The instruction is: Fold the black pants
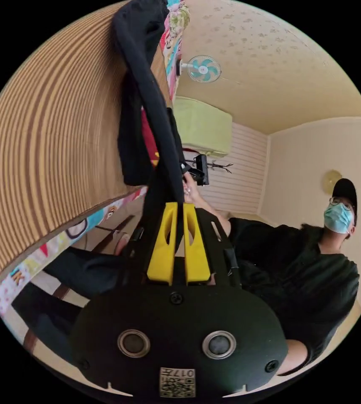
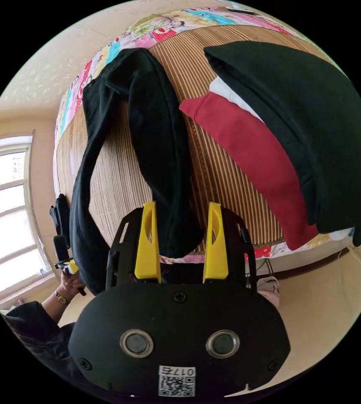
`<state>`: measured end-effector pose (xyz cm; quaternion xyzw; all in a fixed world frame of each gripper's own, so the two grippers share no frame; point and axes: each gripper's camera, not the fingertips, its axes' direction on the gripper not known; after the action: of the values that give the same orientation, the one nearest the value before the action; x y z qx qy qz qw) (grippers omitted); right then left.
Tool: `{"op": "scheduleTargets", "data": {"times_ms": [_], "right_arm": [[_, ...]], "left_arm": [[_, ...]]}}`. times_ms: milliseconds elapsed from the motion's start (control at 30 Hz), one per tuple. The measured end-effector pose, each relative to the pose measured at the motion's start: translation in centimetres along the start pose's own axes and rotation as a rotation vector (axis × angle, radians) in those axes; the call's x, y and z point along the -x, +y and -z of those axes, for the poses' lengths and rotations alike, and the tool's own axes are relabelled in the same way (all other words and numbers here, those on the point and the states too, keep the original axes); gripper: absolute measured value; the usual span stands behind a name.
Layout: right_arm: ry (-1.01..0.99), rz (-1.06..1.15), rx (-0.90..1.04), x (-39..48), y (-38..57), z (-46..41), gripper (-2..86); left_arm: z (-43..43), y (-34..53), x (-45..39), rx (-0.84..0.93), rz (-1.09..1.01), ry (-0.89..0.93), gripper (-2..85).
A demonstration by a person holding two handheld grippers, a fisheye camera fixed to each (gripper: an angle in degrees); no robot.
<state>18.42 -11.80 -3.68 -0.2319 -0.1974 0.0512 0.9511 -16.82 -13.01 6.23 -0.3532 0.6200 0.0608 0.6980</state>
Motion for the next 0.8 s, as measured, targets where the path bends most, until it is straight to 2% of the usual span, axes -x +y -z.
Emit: {"op": "scheduleTargets", "data": {"times_ms": [67,100,233,333,400,467,533,667,700,767,800], "right_arm": [[-0.010,0.015,0.171,-1.5,0.4,-4.1,11.5],[-0.029,0.023,0.184,-1.8,0.9,-4.5,9.3],[-0.202,0.073,0.026,-3.9,6.6,-1.9,4.5],[-0.311,-0.032,0.037,-7.7,10.7,-1.8,3.9],[-0.232,-0.068,0.058,-8.1,12.7,-1.3,3.7],[-0.067,0.074,0.051,-3.9,14.7,0.9,3.5],[-0.033,0.261,0.018,1.1,16.4,3.0,3.4],[-0.096,0.510,-0.004,10.1,19.2,5.4,3.7],[-0.108,0.536,0.003,10.9,19.5,5.4,3.8],[-0.144,0.629,0.092,12.0,19.4,4.3,4.6],[-0.141,0.648,0.131,11.8,19.1,3.8,4.9]], "left_arm": [[1.2,2.2,1.2,-0.055,0.129,-0.102,3.2],[1.4,3.4,1.8,-0.043,0.191,-0.166,3.8],[-1.0,5.7,0.4,0.117,0.203,-0.428,6.7],[-2.6,4.9,-2.2,0.085,0.158,-0.378,11.2],[-4.1,2.9,-4.6,0.063,0.109,-0.321,12.6],[-5.9,0.3,-7.9,0.044,0.033,-0.302,14.4],[-9.1,-3.5,-12.6,0.050,-0.076,-0.322,16.7],[-15.7,-7.6,-16.1,0.184,-0.130,-0.386,19.6],[-18.2,-8.1,-15.8,0.267,-0.111,-0.428,19.3],[-20.3,-7.8,-15.0,0.323,-0.098,-0.512,14.7],[-20.5,-7.0,-14.6,0.304,-0.108,-0.488,8.4]]}}
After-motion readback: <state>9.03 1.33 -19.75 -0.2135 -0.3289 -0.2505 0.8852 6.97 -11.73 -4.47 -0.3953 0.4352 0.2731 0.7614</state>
